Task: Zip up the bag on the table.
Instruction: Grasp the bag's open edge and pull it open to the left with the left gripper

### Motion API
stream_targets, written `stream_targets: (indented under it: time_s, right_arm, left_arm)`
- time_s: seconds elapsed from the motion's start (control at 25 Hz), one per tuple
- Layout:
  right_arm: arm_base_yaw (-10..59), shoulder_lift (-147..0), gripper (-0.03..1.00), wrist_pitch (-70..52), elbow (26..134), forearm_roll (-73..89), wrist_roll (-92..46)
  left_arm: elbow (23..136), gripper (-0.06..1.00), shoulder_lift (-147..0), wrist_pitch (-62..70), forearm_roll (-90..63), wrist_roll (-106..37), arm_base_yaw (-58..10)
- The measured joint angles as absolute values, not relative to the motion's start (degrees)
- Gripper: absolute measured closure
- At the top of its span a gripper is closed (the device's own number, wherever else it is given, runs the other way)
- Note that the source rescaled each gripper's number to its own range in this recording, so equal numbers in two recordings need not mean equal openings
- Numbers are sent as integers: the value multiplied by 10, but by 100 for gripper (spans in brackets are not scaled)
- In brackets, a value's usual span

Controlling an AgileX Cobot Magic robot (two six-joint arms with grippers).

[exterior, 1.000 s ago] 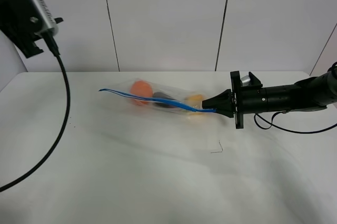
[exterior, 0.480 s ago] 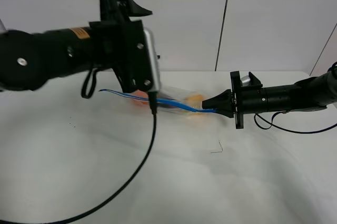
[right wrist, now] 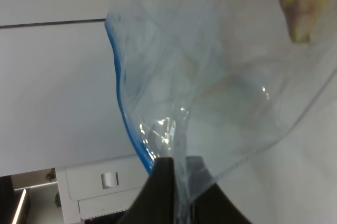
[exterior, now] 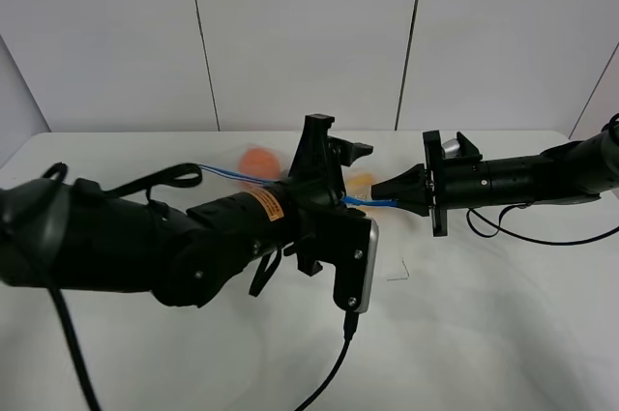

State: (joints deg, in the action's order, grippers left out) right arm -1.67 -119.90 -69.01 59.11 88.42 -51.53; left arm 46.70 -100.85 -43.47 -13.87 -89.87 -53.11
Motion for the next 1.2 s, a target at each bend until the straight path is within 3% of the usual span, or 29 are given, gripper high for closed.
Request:
stream_targets:
  time_s: [0.72, 1.2]
  right_arm:
    - [-17, -1199, 97, -690, 591, 884, -515]
    - [-17, -1199, 97, -690, 591, 884, -515]
  left_arm:
    - [472, -5, -1125, -506, -83, -843, -512]
    - [474, 17, -1126, -542, -43, -814, -501]
